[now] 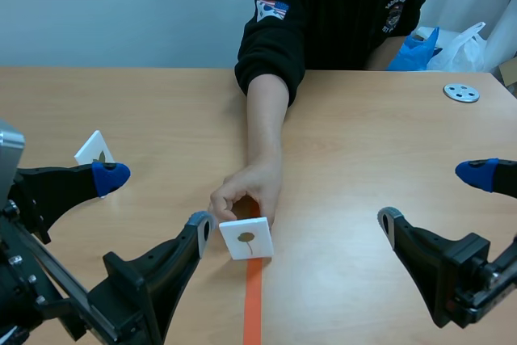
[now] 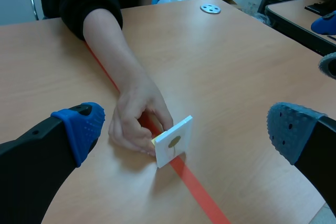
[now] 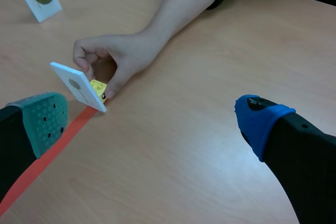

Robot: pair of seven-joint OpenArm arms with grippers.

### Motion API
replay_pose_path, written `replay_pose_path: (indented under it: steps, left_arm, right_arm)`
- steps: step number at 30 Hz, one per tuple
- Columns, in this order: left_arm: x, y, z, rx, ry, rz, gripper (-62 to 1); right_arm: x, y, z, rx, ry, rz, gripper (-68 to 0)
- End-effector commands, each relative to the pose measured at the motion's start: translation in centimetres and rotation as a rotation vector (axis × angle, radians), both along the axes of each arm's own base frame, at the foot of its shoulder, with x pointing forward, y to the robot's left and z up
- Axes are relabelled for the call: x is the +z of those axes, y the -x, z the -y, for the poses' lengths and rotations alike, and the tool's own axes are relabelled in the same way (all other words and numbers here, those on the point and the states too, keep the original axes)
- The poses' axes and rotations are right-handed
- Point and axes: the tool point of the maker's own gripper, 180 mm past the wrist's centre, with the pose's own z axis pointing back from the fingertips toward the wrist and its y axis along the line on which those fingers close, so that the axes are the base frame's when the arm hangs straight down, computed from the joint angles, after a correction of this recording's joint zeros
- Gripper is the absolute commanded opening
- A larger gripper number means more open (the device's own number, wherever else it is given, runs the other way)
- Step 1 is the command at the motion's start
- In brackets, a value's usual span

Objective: Sort the leaf by its shape. The table is split by an orange tape line. A compound leaf with several leaflets goes to the left side, a simple leaf with one blade goes to the right side. Return to the home posture when a red brick is placed on the table.

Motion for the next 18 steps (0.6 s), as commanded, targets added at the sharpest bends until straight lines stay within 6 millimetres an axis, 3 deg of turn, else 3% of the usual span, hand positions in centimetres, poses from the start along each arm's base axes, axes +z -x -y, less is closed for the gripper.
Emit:
replay_pose_path:
  steps: [1,11,18]
  left_arm:
    - [0.5,-0.2,0.0,0.002,0.016,0.017,1.4]
    - [-0.1,0.1,0.3,-0.048,-0.013,0.01,1.4]
    - [-1.4,-1.2,-0.2,-0.097,-0.057,0.014,1.4]
  right_arm:
    - [1.1,-0.5,-0.1,0.014,-0.003,0.036,0.4]
    - [0.6,-0.4,0.0,0.018,0.018,0.014,0.4]
    - [0.6,-0.3,0.0,0.02,0.022,0.013,0.4]
